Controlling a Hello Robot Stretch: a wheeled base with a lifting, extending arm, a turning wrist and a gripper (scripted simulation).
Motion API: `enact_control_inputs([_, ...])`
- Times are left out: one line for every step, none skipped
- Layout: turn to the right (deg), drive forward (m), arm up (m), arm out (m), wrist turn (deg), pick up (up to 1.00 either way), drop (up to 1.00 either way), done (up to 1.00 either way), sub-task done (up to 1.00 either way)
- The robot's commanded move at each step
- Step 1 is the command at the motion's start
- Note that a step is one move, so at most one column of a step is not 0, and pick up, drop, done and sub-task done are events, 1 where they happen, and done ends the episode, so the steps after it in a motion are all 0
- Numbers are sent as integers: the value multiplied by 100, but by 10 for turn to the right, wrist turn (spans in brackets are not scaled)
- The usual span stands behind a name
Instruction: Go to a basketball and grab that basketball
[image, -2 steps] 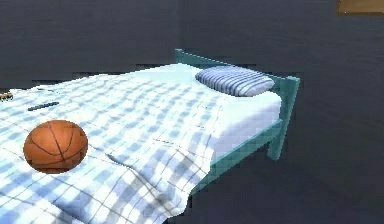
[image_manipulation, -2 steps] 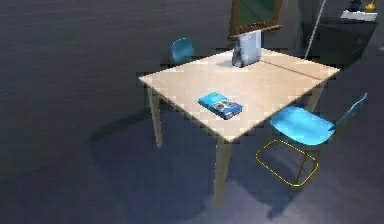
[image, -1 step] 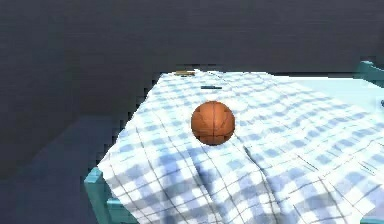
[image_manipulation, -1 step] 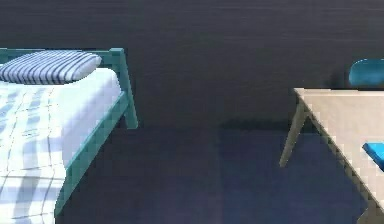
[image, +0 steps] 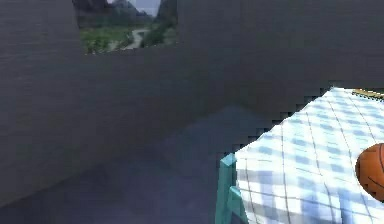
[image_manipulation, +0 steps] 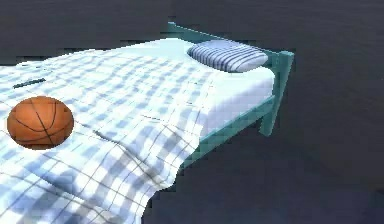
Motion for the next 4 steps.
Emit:
enact_control_inputs([-330,0,0,0,0,0,0,0,0])
enact_control_inputs([450,0,0,0,0,0,0,0,0])
enact_control_inputs([240,0,0,0,0,0,0,0,0])
enact_control_inputs([0,40,0,0,0,0,0,0,0])
